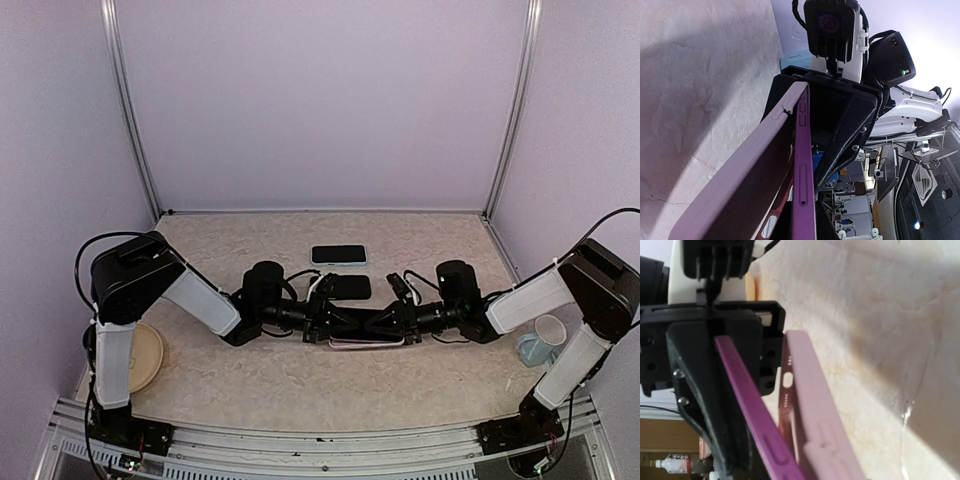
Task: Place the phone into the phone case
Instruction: Install the phone on the phone case.
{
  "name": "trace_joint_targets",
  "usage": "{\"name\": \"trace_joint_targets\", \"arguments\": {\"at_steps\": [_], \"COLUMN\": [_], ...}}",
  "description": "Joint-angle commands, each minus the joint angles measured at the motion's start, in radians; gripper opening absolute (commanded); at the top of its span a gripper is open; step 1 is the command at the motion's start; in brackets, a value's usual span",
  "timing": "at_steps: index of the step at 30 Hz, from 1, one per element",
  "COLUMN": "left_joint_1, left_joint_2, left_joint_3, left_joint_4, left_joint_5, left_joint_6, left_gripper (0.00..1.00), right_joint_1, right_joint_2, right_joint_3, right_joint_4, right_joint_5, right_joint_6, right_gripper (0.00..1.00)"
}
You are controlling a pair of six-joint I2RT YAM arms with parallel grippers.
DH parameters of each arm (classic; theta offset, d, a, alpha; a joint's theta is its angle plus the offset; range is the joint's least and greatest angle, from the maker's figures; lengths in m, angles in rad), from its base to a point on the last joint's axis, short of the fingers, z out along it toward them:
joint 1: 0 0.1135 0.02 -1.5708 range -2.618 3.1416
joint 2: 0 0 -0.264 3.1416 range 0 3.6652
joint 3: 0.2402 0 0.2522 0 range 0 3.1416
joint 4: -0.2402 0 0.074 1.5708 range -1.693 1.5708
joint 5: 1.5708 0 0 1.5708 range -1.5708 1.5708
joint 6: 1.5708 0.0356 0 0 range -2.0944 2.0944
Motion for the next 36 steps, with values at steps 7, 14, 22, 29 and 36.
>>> {"name": "trace_joint_targets", "arguments": {"at_steps": [7, 14, 22, 29, 36], "left_joint_1": [-0.001, 0.003, 0.006, 0.014, 0.026], "left_joint_2": [-0.028, -0.034, -0.046, -0.052, -0.07], "left_joint_3": [0.01, 0.006, 0.007, -0.001, -0.01], "left_joint_4": [0.038, 0.027, 0.004, -0.01, -0.064], "left_joint_5": [-0.009, -0.012, -0.017, -0.026, -0.039], "left_joint_6": [-0.002, -0.001, 0.007, 0.008, 0.036], "left_gripper": [0.17, 0.24, 0.24, 0.3, 0.41], "right_joint_1": [0.018, 0.018, 0.018, 0.017, 0.015], "right_joint_2": [-0.018, -0.028, -0.026, -0.02, -0.018], "right_joint_3": [0.009, 0.013, 0.014, 0.008, 0.001], "right_joint_4": [0.106, 0.099, 0.11, 0.134, 0.152], "right_joint_5": [-0.095, -0.096, -0.103, -0.11, -0.113], "right_joint_6": [0.0, -0.001, 0.009, 0.024, 0.033], "right_gripper": [0.45, 0.39, 0.28, 0.2, 0.15]}}
